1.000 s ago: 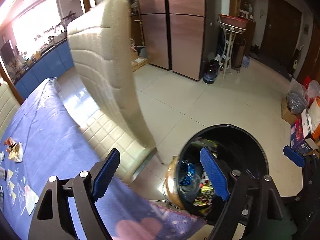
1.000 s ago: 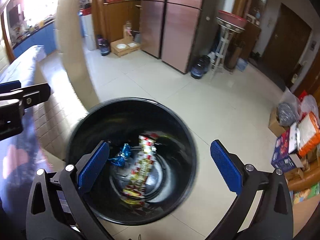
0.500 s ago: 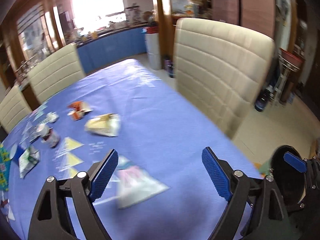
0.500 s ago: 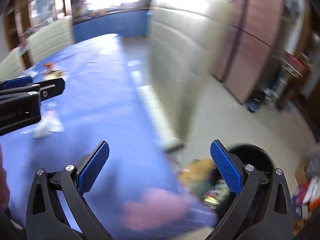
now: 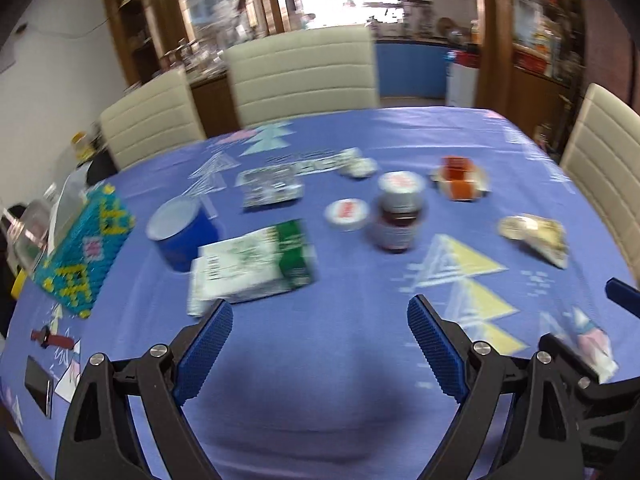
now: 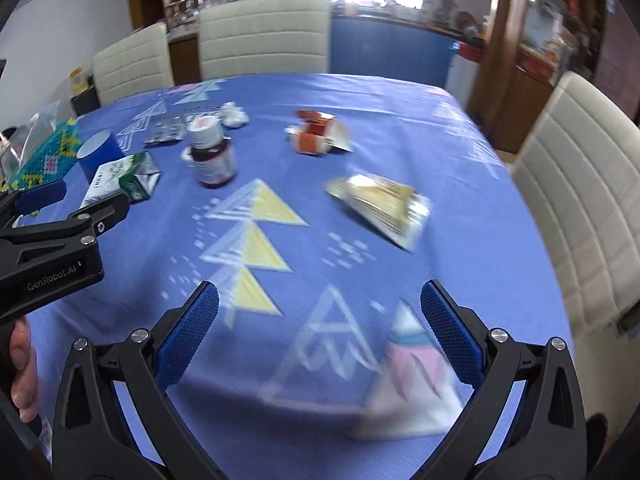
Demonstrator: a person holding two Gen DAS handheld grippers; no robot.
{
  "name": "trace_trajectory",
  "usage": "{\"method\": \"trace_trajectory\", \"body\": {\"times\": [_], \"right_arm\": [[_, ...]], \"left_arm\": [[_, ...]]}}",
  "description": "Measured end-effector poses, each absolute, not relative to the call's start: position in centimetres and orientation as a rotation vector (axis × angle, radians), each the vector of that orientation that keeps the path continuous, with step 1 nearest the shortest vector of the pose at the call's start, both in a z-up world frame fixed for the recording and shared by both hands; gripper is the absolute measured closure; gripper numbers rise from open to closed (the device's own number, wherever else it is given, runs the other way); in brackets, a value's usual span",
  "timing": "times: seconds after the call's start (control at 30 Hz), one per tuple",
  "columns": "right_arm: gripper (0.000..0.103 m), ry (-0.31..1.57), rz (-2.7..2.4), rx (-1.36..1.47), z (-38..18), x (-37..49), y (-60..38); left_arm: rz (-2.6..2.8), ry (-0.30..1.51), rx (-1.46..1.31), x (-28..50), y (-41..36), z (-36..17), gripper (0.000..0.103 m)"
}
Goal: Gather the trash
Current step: 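Move both tools back over the table, then grasp the green-and-white milk carton with the left tool while the right tool grasps the brown medicine bottle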
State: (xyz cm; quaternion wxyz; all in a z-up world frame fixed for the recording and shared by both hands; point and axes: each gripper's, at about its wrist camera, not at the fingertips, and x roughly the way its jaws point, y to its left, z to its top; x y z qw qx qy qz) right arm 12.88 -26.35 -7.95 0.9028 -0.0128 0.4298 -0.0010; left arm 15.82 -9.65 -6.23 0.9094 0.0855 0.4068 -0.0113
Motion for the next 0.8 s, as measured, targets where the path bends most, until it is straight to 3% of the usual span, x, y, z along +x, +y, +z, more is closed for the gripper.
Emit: {"method": "trace_trajectory", "body": {"times": [0.23,0.53,0.63,0.8], "right_arm": [[0.003,0.933,0.024,-0.08,-9.6,18.7,-22.2],[0.003,0.965,0.019,-0.077,-10.9,21.2,-22.6],[0.003,0.967,0.02,-0.081,-10.9,21.7,-22.7],[0.004,0.965,0.038,-0.09,-11.1,22.7,-22.0]], "left_arm": [[-0.056,0.903,0.007,19.9,-3.7,-8.6,0.016],[-0.084,0.9,0.097,22.9,-5.5,-10.1,0.016],[-0.101,0.901,0.13,24.1,-5.6,-10.7,0.011],[-0.05,0.868,0.156,24.2,-5.4,-11.0,0.014]]}}
